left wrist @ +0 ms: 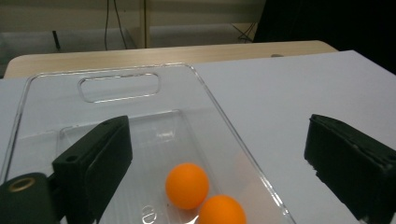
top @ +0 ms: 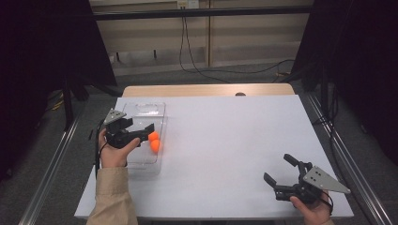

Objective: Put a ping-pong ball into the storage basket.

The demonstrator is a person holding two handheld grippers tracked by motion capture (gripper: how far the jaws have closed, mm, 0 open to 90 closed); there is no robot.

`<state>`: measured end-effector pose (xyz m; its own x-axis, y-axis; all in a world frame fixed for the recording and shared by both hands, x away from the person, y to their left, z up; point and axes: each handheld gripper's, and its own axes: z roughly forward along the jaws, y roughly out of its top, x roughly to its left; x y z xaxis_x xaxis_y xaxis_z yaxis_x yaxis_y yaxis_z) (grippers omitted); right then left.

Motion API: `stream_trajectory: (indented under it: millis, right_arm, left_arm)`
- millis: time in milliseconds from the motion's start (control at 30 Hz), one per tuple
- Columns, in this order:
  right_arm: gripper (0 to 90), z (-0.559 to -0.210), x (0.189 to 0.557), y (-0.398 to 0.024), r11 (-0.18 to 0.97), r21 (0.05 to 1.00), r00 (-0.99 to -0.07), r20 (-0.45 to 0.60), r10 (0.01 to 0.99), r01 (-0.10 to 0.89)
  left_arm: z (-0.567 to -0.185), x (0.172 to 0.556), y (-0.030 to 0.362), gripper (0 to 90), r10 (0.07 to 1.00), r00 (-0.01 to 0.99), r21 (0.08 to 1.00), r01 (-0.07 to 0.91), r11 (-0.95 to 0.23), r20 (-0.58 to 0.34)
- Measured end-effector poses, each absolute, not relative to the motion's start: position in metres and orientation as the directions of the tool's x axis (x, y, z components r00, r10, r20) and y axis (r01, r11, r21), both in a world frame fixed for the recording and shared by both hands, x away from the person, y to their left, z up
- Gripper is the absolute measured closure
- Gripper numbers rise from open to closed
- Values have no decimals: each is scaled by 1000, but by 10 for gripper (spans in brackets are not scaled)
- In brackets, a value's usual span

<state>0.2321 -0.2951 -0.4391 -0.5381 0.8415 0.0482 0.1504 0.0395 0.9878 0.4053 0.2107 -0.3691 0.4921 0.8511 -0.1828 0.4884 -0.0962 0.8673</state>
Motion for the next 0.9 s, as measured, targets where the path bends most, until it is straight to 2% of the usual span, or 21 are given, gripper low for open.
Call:
stream_trajectory:
  millis: [333,900]
  right_arm:
    - [31,-440,232,-295,39,987,-540,51,840,154]
    - [32,-439,233,-295,37,988,-539,51,840,151]
  left_arm:
    - [-370,394,205,34,807,560,892,440,-99,-187]
    - [-373,376,213,32,793,581,914,397,-81,-182]
